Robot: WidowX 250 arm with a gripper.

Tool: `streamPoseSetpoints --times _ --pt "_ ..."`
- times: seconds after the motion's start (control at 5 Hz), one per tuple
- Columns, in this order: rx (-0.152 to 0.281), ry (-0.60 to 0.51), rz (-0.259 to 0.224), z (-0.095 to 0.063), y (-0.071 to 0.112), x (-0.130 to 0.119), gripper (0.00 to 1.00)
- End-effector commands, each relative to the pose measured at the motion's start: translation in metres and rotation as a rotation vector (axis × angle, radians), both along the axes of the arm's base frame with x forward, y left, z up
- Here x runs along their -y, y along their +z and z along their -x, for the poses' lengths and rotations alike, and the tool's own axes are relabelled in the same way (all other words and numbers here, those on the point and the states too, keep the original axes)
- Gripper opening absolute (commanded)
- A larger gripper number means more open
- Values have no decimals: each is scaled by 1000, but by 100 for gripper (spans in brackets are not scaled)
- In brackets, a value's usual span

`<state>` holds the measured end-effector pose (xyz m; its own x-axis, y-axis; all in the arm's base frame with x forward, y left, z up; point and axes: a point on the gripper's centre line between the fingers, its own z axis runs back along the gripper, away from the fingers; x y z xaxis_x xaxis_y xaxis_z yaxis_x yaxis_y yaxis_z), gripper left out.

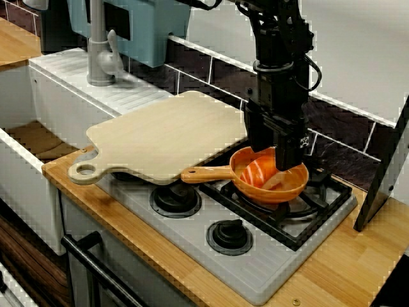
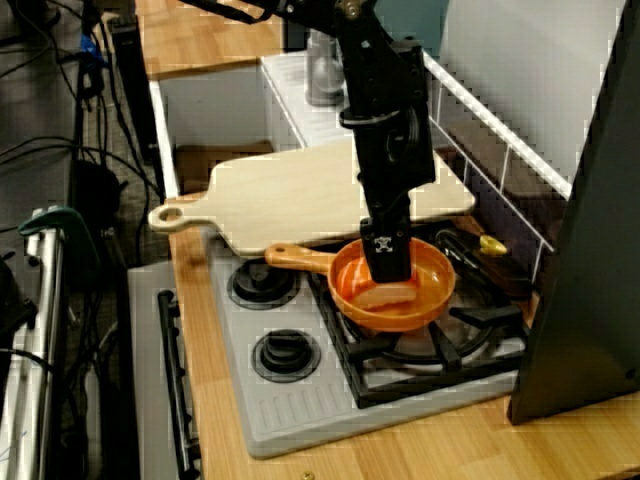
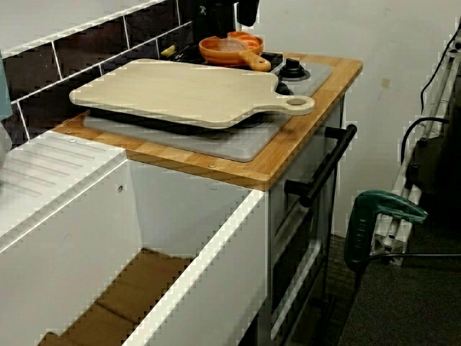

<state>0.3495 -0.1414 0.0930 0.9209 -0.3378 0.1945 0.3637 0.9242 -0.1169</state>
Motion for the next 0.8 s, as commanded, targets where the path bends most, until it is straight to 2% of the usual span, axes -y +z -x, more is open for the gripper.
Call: streamPoseSetpoints --times 0.0,0.6 --pt "5 -12 -6 9 7 1 100" --pt "-14 -15 -10 11 1 -2 100"
